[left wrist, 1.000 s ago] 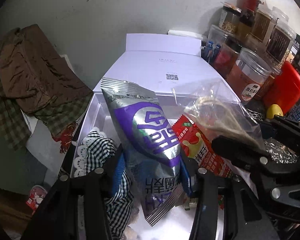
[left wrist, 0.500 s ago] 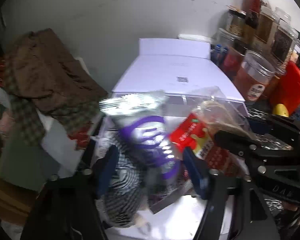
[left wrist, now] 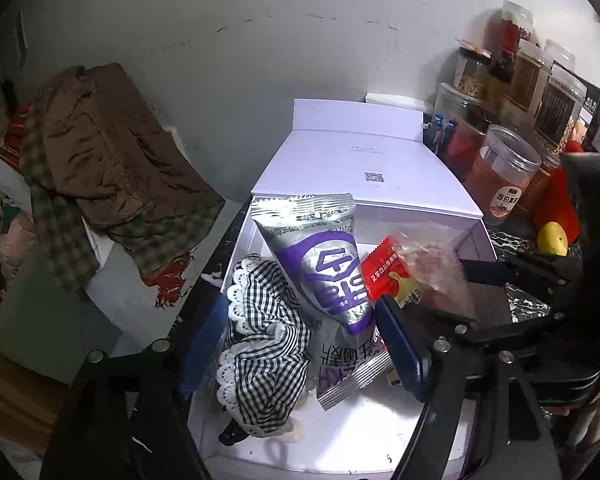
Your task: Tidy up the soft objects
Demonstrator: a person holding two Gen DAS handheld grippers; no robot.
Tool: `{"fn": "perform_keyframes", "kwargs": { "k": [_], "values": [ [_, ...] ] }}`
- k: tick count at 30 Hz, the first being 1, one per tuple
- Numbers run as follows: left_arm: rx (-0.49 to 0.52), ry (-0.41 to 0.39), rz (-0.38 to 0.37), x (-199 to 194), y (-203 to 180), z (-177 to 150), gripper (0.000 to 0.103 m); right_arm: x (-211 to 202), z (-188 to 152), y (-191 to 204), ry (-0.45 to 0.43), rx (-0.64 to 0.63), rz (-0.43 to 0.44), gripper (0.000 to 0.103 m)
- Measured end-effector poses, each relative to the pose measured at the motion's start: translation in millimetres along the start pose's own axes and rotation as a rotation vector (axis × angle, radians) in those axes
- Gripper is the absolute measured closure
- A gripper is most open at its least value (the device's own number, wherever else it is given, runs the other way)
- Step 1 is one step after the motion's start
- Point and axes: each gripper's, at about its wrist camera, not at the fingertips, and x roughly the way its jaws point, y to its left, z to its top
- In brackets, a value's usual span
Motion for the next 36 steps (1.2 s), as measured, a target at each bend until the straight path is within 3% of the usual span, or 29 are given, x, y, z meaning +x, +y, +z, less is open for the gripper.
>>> {"fn": "perform_keyframes", "kwargs": {
  "k": [6, 17, 26, 36],
  "values": [
    [-0.033, 0.001, -0.027, 1, 6, -2, 0.027, -3, 1, 1, -0.002, 0.008, 0.001, 0.032],
    [-0.047, -0.028, -0.047, -12, 5, 2, 0.027, -40, 7, 2, -0.105, 0.029, -0.064, 0.028],
    [-0.035, -0.122, -0.013, -49, -1, 18, 0.027, -86, 18, 16, -0.205, -0.008, -0.122, 0.028],
    [-0.043, -0.260, 0.013, -121, -1, 22, 0.027, -158, 17, 54, -0.367, -0.081, -0.162, 0.028]
  ]
}}
